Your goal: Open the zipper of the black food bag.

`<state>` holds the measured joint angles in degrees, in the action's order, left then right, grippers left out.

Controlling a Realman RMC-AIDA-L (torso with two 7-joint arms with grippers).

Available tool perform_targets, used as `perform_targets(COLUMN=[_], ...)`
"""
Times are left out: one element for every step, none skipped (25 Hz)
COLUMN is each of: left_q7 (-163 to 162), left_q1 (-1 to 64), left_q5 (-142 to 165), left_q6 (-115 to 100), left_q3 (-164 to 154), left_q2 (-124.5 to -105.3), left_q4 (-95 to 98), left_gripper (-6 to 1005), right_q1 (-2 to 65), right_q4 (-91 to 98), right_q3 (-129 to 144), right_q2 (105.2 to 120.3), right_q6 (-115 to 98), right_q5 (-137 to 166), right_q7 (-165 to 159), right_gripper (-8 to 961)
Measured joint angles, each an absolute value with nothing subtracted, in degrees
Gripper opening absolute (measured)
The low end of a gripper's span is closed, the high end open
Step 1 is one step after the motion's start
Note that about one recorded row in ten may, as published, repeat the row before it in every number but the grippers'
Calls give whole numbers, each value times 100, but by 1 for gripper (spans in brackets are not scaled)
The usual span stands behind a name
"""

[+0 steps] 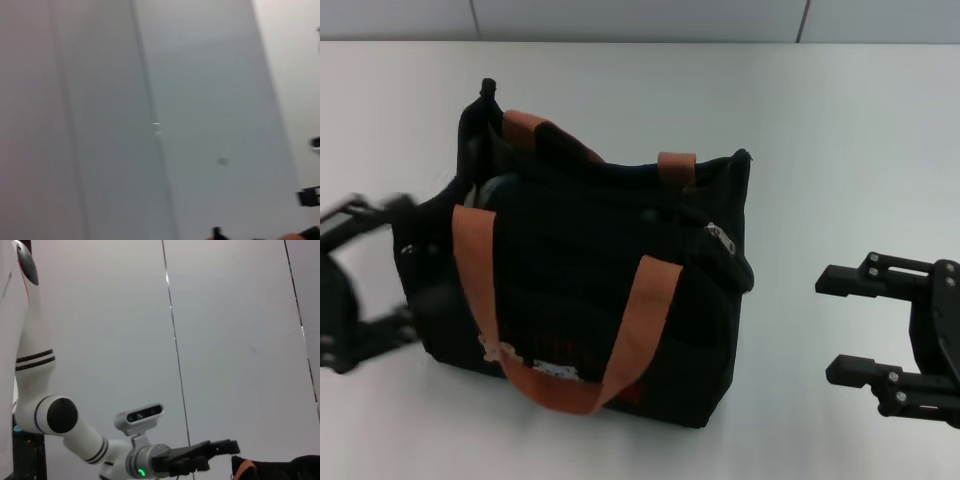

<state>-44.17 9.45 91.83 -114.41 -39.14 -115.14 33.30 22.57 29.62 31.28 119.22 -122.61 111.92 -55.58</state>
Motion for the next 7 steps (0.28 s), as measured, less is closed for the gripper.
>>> perform_targets(left_q7=[-4394,-4407,-4469,-4600,-4600,-4658,-4727], left_q1=[866,763,751,772,772,802,849], left_q5=[9178,9168,9170,9190,9190,9207,9219], left_q6=[-11461,-11506,-11518,-11521,-11521,-11518,-11510], left_q3=[-3704,-3501,-3561,-3852,-3852,-4082,-4377], left_q2=[-11521,-11513,-11493,-11453,-11453,-11438,-11432], left_q4=[3337,3345,3366,3434,3434,3474,3528], left_gripper=[794,794,794,794,794,794,794], right_q1=[2258,2258,2259,2285,2311,2345,2345], right_q4=[2961,2961,2961,2949,2935,2908,2908], right_q3=[3118,3118,3107,3125,3149,3200,3200], right_q2=[11925,11925,11926,11927,11927,11927,11927], right_q6=[-12261,-12261,-12261,-12254,-12250,-12247,-12247], right_q5=[11189,11189,11186,11185,11185,11193,11193], right_q7=[-5546,-5546,-5543,-5541,-5536,-5521,-5521], right_gripper=[665,665,665,665,665,665,665])
